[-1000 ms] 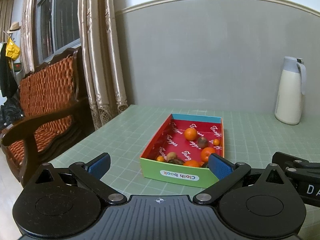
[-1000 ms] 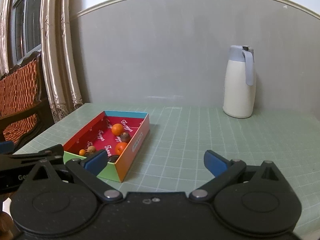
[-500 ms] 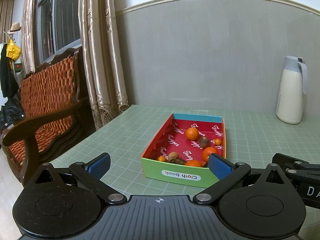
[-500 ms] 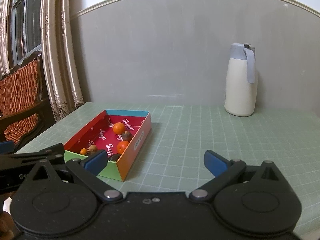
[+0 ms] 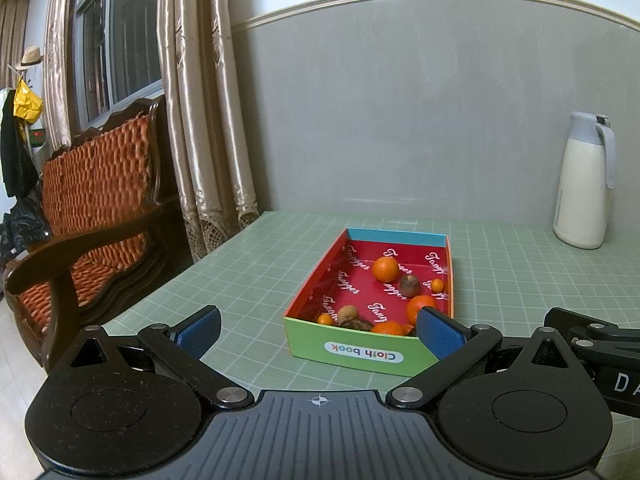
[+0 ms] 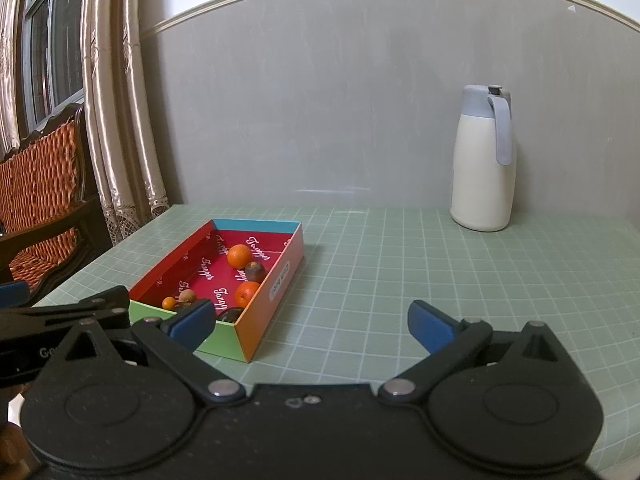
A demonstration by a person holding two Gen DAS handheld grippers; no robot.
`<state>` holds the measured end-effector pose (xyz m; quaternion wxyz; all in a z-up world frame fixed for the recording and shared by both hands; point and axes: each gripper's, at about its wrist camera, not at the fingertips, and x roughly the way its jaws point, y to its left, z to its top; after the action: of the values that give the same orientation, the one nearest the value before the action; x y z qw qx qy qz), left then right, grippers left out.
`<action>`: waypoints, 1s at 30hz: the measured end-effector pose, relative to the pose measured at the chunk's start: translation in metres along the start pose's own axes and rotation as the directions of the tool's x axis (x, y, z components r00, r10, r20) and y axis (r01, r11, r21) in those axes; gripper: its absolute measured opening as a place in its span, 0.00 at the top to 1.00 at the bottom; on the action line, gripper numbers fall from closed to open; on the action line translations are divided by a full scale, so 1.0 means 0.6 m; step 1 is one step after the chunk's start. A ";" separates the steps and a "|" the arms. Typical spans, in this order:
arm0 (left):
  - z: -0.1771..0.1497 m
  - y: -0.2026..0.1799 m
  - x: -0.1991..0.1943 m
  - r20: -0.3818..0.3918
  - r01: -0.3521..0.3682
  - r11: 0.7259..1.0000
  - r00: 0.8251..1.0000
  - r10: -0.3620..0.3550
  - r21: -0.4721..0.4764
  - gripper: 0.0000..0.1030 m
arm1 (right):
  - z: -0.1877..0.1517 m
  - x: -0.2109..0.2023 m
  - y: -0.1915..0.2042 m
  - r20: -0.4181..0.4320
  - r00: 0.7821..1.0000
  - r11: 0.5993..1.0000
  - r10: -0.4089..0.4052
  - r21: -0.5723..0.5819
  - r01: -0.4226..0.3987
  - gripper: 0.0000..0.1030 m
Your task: Organize fruits
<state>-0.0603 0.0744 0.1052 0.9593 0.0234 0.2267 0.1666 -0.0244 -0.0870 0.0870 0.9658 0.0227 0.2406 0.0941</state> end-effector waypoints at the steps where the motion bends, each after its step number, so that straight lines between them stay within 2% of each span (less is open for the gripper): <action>1: 0.000 0.000 0.000 0.000 -0.001 1.000 1.000 0.001 0.000 0.00 | 0.000 0.000 0.000 -0.001 1.000 1.000 0.000 0.001 0.000 0.00; 30: 0.003 0.003 0.009 -0.017 0.015 1.000 1.000 -0.015 0.002 0.00 | -0.002 0.010 0.003 -0.007 1.000 1.000 0.010 0.009 -0.010 0.00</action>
<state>-0.0557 0.0780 0.1050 0.9585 0.0211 0.2354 0.1595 -0.0203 -0.0840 0.0833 0.9643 0.0279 0.2442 0.0981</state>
